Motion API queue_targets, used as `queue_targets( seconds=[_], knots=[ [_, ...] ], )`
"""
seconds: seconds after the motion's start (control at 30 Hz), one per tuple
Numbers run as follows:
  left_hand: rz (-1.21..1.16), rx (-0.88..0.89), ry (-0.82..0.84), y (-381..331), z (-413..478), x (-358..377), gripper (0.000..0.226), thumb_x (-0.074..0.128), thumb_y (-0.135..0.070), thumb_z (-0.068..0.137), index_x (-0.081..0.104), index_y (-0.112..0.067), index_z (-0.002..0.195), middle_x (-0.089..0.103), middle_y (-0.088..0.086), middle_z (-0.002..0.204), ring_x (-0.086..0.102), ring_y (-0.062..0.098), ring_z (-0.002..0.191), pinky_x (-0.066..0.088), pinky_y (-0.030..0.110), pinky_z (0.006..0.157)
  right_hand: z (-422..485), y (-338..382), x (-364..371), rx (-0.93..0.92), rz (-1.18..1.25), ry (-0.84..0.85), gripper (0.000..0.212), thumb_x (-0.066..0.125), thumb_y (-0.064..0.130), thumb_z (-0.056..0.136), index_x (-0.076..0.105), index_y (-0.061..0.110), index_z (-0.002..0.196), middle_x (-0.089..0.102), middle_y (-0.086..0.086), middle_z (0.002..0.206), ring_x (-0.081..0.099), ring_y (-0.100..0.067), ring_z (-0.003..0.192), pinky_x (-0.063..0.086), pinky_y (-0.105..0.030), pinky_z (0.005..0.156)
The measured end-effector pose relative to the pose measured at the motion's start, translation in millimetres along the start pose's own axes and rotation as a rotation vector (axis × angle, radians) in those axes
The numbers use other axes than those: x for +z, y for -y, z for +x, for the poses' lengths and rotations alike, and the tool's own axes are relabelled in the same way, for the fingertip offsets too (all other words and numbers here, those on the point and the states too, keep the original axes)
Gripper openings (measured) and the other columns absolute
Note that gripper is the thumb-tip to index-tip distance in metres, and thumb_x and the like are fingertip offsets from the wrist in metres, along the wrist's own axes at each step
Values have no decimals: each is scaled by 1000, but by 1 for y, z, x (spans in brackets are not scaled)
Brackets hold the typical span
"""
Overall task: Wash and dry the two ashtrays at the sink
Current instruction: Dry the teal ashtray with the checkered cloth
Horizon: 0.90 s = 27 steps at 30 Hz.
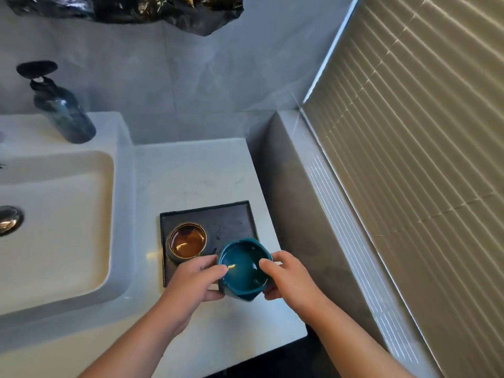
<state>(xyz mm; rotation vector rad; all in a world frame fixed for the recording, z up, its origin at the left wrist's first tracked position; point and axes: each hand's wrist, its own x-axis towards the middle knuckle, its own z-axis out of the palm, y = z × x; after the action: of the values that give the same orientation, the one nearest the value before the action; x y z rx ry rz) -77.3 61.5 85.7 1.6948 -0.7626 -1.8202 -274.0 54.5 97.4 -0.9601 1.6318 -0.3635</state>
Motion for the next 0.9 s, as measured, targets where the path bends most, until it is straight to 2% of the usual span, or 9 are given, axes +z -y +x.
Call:
queue_targets(
  seconds=[0.1, 0.17, 0.27, 0.37, 0.53, 0.63, 0.7, 0.8, 0.9],
  knots=[
    [-32, -16, -63, 0, 12, 14, 22, 61, -7, 94, 70, -21, 109, 73, 5, 109, 70, 23, 103, 61, 47, 84, 23, -2, -7, -33, -15, -4, 22, 57, 26, 100, 61, 16, 119, 70, -7, 101, 72, -23, 86, 63, -29, 73],
    [-77, -25, -141, 2, 21, 26, 20, 63, -7, 93, 70, -20, 106, 73, 4, 106, 71, 23, 100, 62, 46, 83, 40, -4, -12, -55, -45, -21, 24, 58, 23, 98, 65, 14, 120, 71, -7, 99, 73, -26, 87, 64, -32, 75],
    [-164, -52, -251, 8, 38, 44, 18, 63, -4, 91, 70, -17, 103, 72, 3, 104, 71, 22, 98, 62, 44, 83, 71, -7, -19, -74, -123, -30, 26, 60, 19, 93, 68, 13, 117, 72, -4, 94, 72, -22, 82, 64, -31, 73],
    [-245, -44, -333, 13, 55, 55, 22, 63, -3, 90, 71, -17, 105, 76, 4, 101, 73, 21, 95, 61, 43, 84, 100, -10, -22, -92, -193, -49, 24, 64, 22, 88, 69, 15, 110, 72, 2, 94, 72, -16, 84, 64, -36, 78],
    [-322, -57, -507, 20, 81, 66, 27, 66, -7, 91, 68, -14, 117, 73, 2, 106, 71, 20, 98, 60, 42, 89, 136, -6, -20, -185, -328, -87, 16, 67, 25, 88, 71, 15, 100, 72, 6, 86, 68, -9, 81, 58, -26, 74],
    [-376, -64, -573, 22, 89, 72, 18, 65, -5, 91, 70, -22, 95, 71, -1, 97, 70, 20, 96, 59, 42, 90, 149, 0, -18, -220, -450, -74, 18, 65, 29, 85, 75, 14, 90, 74, 2, 80, 69, -14, 76, 59, -30, 71],
    [-398, -61, -619, 21, 92, 75, 26, 66, -5, 91, 65, -29, 81, 70, -1, 92, 69, 20, 94, 59, 41, 89, 157, 3, -16, -241, -500, -45, 21, 63, 30, 86, 74, 12, 82, 73, -1, 73, 68, -17, 68, 58, -32, 64],
    [-432, -70, -678, 20, 98, 79, 32, 65, -5, 91, 63, -30, 73, 69, -2, 86, 69, 19, 90, 59, 39, 88, 167, 7, -14, -264, -555, -17, 24, 61, 29, 87, 73, 12, 74, 70, -3, 67, 59, -14, 56, 53, -29, 55],
    [-452, -85, -720, 17, 104, 80, 33, 65, -4, 91, 63, -29, 70, 67, 0, 82, 68, 19, 89, 59, 41, 89, 174, 12, -11, -274, -585, 7, 27, 60, 30, 88, 73, 13, 71, 69, -3, 64, 56, -14, 55, 54, -32, 55]
  ],
)
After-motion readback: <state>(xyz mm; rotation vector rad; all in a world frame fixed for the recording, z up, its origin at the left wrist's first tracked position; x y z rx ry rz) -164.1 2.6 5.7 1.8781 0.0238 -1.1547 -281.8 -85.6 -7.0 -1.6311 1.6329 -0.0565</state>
